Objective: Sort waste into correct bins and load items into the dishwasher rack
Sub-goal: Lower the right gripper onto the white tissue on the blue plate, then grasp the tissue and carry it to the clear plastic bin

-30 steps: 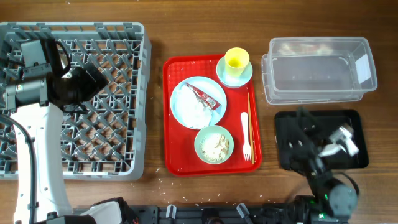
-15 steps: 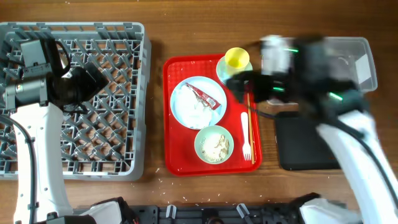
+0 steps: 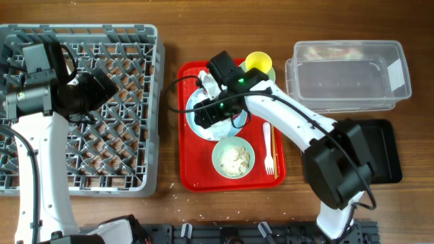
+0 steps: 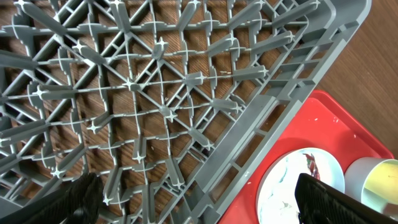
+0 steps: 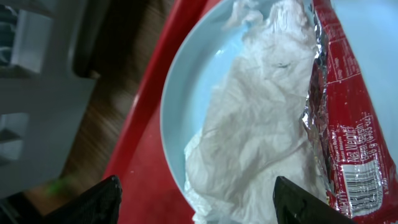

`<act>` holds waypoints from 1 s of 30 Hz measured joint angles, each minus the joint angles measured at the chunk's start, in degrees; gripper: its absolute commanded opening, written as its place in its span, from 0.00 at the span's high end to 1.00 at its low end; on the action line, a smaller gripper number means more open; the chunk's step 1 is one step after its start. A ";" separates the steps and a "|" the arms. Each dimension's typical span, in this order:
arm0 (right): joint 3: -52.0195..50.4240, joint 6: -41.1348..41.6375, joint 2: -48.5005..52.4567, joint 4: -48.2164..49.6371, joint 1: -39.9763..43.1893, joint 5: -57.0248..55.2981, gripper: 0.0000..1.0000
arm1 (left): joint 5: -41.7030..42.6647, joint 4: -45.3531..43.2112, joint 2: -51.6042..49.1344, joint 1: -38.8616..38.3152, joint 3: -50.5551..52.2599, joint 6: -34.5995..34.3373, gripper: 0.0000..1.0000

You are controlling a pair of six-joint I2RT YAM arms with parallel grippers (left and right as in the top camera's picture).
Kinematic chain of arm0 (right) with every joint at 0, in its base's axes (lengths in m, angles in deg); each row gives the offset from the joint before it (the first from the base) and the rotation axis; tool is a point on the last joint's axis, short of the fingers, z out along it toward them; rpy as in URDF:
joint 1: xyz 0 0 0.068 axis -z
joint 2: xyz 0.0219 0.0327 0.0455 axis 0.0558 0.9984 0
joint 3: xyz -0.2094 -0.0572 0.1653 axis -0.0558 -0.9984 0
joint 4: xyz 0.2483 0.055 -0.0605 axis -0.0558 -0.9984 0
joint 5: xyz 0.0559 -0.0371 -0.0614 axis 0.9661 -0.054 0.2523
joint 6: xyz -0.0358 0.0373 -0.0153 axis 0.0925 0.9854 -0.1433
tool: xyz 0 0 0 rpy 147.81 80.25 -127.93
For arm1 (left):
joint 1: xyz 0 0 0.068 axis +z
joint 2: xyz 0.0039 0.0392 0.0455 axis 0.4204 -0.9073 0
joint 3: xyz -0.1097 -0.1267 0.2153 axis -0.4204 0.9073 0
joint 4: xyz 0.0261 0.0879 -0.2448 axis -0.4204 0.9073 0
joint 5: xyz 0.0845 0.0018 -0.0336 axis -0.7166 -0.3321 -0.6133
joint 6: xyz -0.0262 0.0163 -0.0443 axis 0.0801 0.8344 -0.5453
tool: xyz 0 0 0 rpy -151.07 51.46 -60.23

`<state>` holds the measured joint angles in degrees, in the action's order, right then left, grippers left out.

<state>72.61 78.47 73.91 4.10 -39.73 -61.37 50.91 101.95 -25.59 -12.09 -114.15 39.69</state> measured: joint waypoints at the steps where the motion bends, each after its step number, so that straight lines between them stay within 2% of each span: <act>1: 0.00 0.00 0.55 -0.15 -0.55 -1.79 0.33 | -0.02 -0.02 0.02 0.00 0.00 0.00 0.00; 4: 0.02 -0.13 0.74 0.48 -2.62 -6.67 0.55 | -0.02 0.00 0.02 0.00 0.00 0.00 0.00; 11: 0.02 -0.39 1.05 3.17 -6.78 -13.42 0.54 | -0.02 -0.02 0.00 0.00 0.00 0.00 0.00; 16: 0.00 1.07 2.86 3.52 -7.56 -20.41 0.58 | 0.00 -0.02 0.00 0.00 0.00 0.00 0.00; 18: 0.00 1.36 2.86 3.50 -7.56 -21.53 0.73 | 0.00 -0.02 0.00 0.00 0.00 0.00 0.00; 19: 0.00 1.55 2.86 3.50 -7.56 -21.77 0.84 | 0.00 -0.02 0.00 0.00 0.00 0.00 0.00; 21: 0.00 1.90 2.86 3.48 -7.56 -22.10 0.96 | -0.02 -0.02 0.00 0.00 0.00 0.00 0.00; 28: 0.02 5.35 2.51 3.13 -7.56 -22.14 0.96 | -0.02 -0.02 0.00 0.00 0.00 0.00 0.00; 30: 0.37 6.67 -0.70 3.08 -7.17 -22.14 0.96 | 0.00 0.00 0.00 0.00 0.00 0.00 0.00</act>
<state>72.98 85.14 73.21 7.19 -46.90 -83.51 50.91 101.95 -25.59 -12.09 -114.15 39.69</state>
